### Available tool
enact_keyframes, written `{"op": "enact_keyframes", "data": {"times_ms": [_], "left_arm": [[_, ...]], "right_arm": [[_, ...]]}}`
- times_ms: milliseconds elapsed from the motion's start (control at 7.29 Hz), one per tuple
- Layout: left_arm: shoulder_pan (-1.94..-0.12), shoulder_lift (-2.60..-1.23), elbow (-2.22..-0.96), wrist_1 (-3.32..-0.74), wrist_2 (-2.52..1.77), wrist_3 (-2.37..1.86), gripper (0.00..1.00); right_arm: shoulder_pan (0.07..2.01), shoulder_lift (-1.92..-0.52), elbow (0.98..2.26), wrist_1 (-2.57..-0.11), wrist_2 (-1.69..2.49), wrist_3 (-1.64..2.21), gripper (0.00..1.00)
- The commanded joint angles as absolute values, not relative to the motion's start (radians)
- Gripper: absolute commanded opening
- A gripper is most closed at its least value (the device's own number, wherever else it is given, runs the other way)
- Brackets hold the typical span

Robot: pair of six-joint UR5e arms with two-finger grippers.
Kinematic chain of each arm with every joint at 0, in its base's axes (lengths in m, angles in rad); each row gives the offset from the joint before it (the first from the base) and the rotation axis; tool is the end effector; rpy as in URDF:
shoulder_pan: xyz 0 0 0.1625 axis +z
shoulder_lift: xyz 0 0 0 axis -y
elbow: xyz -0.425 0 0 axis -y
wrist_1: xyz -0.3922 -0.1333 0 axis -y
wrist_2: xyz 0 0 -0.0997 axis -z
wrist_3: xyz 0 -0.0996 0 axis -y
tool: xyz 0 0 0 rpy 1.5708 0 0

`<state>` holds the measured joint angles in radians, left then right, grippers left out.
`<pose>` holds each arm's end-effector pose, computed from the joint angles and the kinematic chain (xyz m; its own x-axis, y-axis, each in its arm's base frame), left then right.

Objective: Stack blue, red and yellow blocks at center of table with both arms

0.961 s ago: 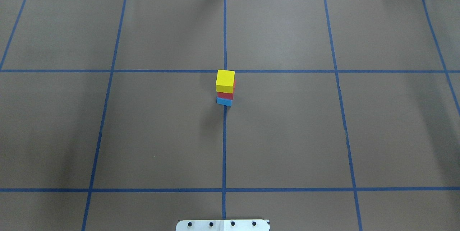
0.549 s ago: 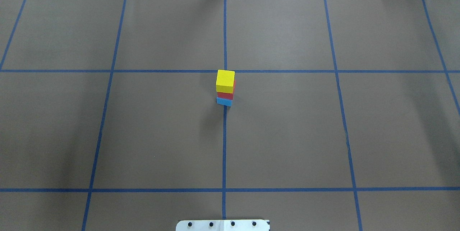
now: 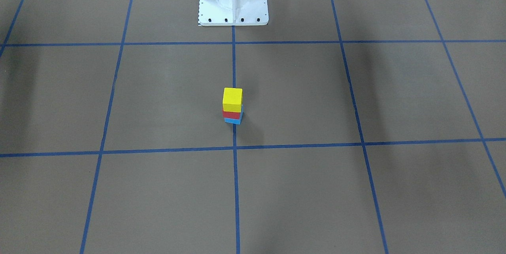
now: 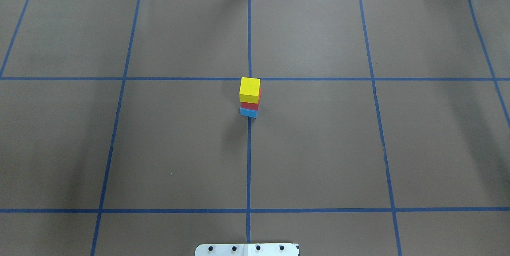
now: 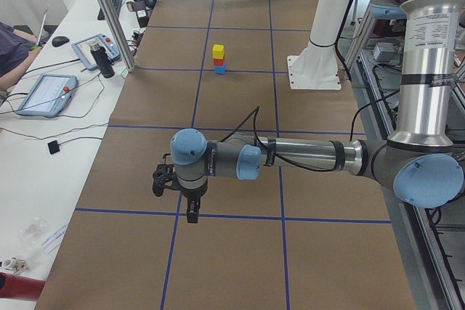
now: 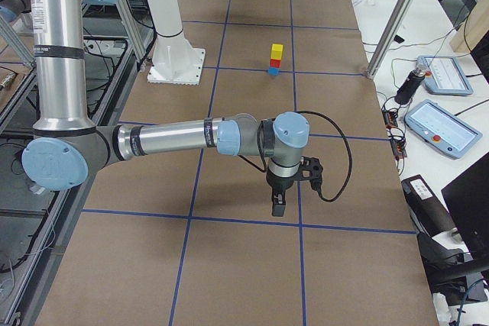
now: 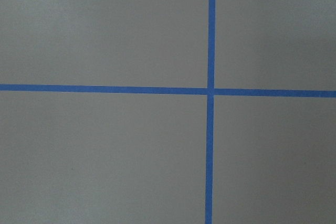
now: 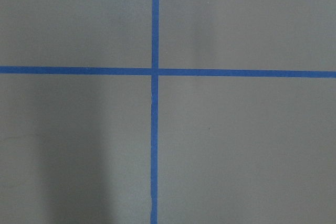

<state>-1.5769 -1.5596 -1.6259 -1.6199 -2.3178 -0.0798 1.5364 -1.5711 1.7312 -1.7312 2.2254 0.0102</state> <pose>-0.0686 -0.4927 0.6338 0.7313 -0.0209 -0.6818 0.0646 0.9972 0.0387 0.0559 -0.4889 0.6040 0.7931 -0.0169 0.6088 0.0263 0.9996 -0.0065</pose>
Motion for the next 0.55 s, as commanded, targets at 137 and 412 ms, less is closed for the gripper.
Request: {"op": "enact_keyframes", "data": {"times_ms": [137,412], "left_arm": [[-1.577,-1.560,-1.626,-1.620,-2.318,-0.080,1.00],[-1.577,-1.560,-1.626,-1.620,-2.318,-0.080,1.00]], "right_arm": [[1.539,-1.566,1.729,-1.740,2.230,0.002,0.99],[1.539,-1.572,1.727,-1.736,2.238,0.003,0.99]]}}
